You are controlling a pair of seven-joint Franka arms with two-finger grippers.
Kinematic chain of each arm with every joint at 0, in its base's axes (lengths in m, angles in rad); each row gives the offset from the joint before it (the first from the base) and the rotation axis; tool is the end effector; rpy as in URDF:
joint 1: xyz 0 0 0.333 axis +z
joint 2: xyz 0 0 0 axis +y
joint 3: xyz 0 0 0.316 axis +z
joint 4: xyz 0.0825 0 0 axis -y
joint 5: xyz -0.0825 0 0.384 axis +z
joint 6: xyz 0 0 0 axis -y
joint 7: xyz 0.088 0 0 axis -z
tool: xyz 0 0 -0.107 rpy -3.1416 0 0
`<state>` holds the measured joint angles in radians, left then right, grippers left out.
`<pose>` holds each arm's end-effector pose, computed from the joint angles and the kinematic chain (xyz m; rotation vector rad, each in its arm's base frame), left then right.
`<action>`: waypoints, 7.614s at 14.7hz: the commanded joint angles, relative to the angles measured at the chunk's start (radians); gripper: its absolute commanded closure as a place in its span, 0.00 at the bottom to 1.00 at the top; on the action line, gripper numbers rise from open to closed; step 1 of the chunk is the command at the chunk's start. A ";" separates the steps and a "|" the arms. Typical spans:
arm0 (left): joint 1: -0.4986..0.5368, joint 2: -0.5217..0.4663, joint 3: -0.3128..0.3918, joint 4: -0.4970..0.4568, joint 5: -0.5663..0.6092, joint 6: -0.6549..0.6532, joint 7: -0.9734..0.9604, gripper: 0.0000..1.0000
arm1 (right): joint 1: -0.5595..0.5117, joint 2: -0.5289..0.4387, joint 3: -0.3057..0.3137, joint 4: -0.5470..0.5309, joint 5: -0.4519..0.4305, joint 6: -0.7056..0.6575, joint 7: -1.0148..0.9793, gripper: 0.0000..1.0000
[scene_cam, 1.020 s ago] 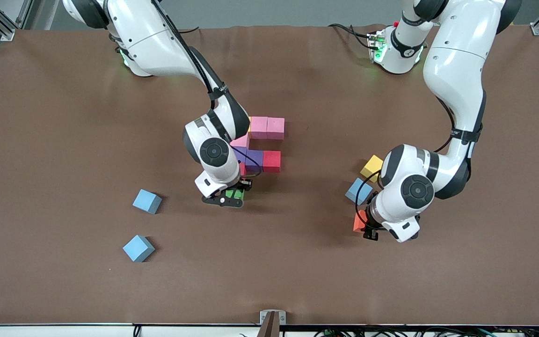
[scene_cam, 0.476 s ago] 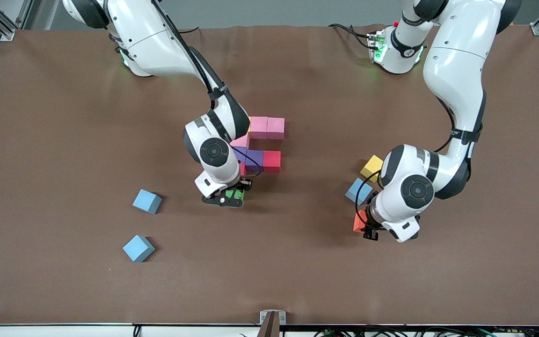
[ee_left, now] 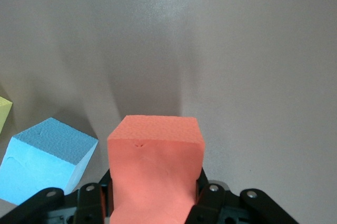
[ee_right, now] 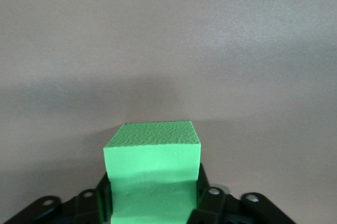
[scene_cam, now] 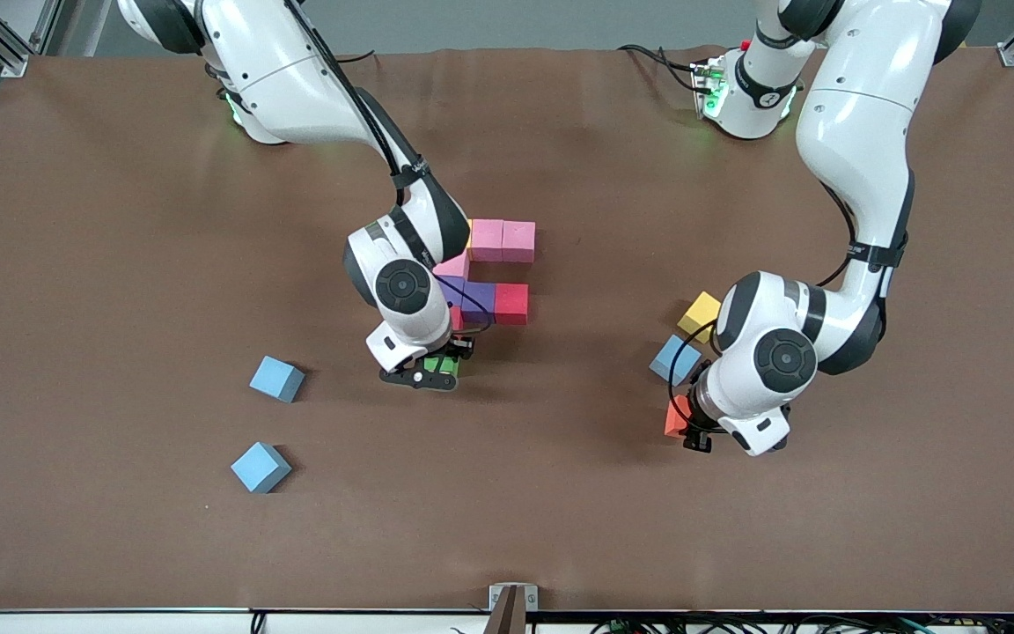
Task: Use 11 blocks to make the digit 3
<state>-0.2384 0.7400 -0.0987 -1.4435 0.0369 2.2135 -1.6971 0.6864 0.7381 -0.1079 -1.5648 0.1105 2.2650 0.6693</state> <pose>0.6908 -0.2265 0.2550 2.4007 1.9516 -0.0203 0.5777 0.3932 0.2079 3.1237 -0.2131 -0.0511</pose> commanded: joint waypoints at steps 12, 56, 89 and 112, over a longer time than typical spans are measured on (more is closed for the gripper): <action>-0.004 0.004 0.005 0.005 0.008 0.008 -0.001 0.64 | -0.001 -0.035 -0.003 0.000 -0.012 0.001 0.003 0.00; -0.415 0.133 0.002 0.126 -0.003 0.210 -0.500 0.60 | -0.596 -0.411 -0.085 0.309 -0.118 -0.884 -0.501 0.00; -0.490 0.156 0.005 0.173 -0.061 0.253 -0.495 0.00 | -0.623 -0.448 -0.009 0.332 -0.043 -0.926 -0.496 0.00; -0.125 -0.280 0.011 -0.455 0.100 0.127 0.188 0.00 | -0.691 -0.650 0.030 0.088 -0.110 -0.797 -0.593 0.00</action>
<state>-0.3973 0.5104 -0.0772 -1.8194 0.1178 2.3201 -1.6578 0.0128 0.1794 -0.0992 -1.3417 0.0167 1.4132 0.0879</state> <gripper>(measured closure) 0.000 0.000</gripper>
